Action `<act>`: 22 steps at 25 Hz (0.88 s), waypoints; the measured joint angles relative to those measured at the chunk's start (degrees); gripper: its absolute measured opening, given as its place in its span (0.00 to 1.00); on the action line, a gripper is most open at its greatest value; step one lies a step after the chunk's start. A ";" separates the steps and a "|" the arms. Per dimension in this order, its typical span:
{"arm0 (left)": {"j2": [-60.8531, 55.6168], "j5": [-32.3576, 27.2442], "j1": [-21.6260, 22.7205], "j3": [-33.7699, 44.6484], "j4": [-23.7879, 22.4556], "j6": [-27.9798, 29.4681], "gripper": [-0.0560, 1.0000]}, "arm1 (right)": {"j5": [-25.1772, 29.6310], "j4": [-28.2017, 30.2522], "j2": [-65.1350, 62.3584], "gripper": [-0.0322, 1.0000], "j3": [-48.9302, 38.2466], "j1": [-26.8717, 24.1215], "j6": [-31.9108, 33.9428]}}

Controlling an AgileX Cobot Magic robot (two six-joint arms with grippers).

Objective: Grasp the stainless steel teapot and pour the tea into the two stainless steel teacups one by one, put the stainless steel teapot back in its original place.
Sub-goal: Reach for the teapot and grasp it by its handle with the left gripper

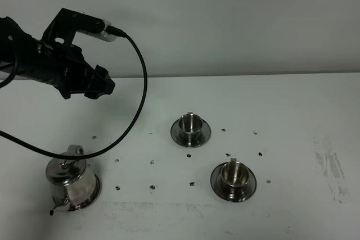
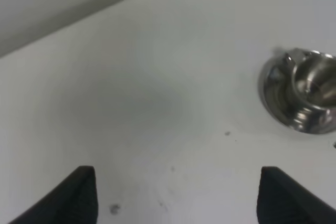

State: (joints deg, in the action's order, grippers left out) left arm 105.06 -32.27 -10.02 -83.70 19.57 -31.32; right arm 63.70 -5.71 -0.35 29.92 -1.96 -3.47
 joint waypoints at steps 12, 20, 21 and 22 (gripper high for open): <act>0.00 -7.72 0.00 -6.34 -5.34 8.11 0.66 | -0.04 0.00 0.00 0.26 0.00 0.00 0.00; 0.68 -10.59 1.14 -6.40 -11.66 17.16 0.66 | -0.04 -0.04 0.00 0.26 0.00 0.00 0.00; 1.32 -10.77 1.14 -6.40 -11.66 17.85 0.66 | -0.04 -0.04 0.00 0.26 0.00 0.00 0.00; 2.20 -10.83 1.14 -6.40 -11.60 18.34 0.66 | -0.04 -0.04 -0.04 0.26 0.00 0.00 0.00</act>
State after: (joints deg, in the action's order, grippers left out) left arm 107.26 -43.10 -8.88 -90.10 7.97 -12.98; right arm 63.66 -5.75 -0.39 29.92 -1.96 -3.47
